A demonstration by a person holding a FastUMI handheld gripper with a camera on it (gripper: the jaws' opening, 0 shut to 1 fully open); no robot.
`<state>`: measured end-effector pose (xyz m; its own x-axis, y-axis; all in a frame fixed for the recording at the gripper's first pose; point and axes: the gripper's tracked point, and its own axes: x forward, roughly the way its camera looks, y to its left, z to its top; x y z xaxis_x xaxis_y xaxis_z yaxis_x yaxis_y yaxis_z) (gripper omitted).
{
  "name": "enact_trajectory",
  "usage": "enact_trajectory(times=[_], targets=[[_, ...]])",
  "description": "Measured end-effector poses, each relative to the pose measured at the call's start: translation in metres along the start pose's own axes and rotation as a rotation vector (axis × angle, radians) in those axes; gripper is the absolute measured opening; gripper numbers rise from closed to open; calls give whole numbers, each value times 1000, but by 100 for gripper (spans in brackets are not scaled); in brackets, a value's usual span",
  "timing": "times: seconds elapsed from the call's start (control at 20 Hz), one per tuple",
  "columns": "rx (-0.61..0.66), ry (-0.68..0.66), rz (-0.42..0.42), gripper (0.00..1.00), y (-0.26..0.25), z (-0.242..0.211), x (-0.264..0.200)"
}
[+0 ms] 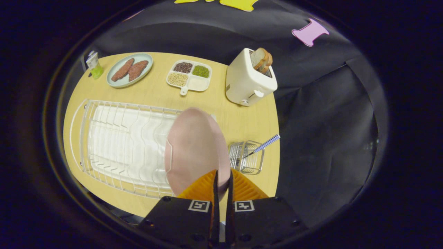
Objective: Take the plate from the dish rack, then take the spoon from the basket and place it into the plate.
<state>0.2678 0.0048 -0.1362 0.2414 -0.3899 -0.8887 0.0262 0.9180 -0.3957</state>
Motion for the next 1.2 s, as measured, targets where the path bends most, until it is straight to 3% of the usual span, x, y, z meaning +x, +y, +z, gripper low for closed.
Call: enact_trajectory(times=[0.35,0.65,0.8,0.95,1.2], targets=[[121,-39,-117,10,7,-2,-13],[151,-145,-263,10,12,0,-26],[147,-214,-283,10,13,3,-37],[156,-203,-212,10,16,-14,-50],[152,-155,62,10,27,-77,-64]])
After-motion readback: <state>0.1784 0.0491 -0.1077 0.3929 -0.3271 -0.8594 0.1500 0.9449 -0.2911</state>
